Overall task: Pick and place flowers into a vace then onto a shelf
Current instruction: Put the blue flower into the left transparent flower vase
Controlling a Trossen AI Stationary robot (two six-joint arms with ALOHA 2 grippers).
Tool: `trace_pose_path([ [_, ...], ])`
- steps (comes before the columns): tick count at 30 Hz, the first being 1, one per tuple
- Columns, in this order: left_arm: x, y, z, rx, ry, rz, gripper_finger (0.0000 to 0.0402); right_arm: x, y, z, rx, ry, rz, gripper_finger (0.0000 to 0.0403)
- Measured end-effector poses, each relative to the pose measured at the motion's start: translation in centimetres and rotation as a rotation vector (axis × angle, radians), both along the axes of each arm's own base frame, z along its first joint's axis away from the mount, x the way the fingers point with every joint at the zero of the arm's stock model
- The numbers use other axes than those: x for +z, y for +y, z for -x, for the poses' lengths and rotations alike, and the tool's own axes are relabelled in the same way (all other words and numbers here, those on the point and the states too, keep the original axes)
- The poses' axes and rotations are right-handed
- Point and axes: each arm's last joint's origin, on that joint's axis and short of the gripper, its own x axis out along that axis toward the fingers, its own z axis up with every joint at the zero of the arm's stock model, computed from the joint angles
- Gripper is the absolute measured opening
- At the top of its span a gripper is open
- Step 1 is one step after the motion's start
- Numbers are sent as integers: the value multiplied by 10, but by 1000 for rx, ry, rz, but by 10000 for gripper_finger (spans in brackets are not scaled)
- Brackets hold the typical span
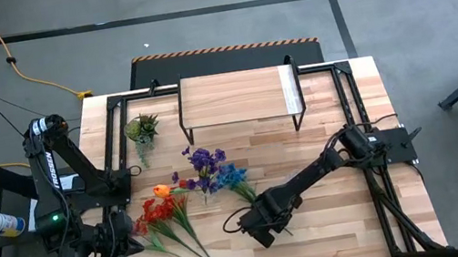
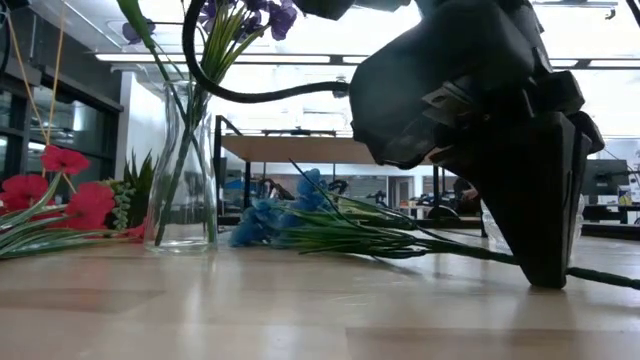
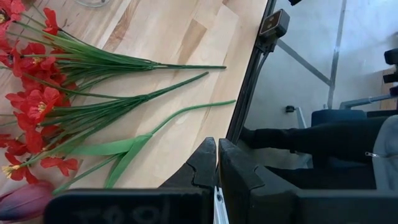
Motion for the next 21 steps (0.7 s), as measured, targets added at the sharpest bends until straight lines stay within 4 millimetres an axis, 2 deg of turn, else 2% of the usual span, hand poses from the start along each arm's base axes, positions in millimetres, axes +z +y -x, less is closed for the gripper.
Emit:
trace_pose_path([
  [4,0,0,0,-1,0,-1,56,11,-8,9,-21,60,57,4],
  [8,0,0,0,-7,-2,-6,56,32,-13,16,-45,66,76,4],
  [14,0,0,0,-11,2,-6,56,53,-16,19,-109,6,78,3],
  [21,0,0,0,-11,2,-6,56,68,-18,22,-154,-34,77,2],
])
